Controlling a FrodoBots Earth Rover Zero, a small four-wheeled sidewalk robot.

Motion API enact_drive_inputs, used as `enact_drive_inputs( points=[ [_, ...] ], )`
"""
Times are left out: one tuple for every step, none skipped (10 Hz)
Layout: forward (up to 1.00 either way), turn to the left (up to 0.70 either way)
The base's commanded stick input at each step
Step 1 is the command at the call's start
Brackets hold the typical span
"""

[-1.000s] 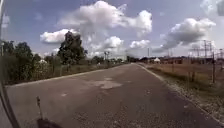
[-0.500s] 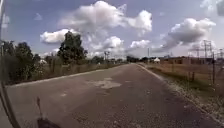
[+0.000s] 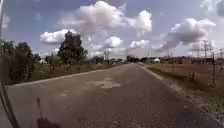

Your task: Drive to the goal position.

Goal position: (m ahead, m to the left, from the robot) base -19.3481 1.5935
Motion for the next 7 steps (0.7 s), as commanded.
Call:
enact_drive_inputs(
  points=[
    [0.04, 0.00],
    [0.04, 0.00],
    [0.04, 0.00],
    [0.04, 0.00],
    [0.04, 0.00],
    [0.04, 0.00],
    [0.04, 0.00]
  ],
)
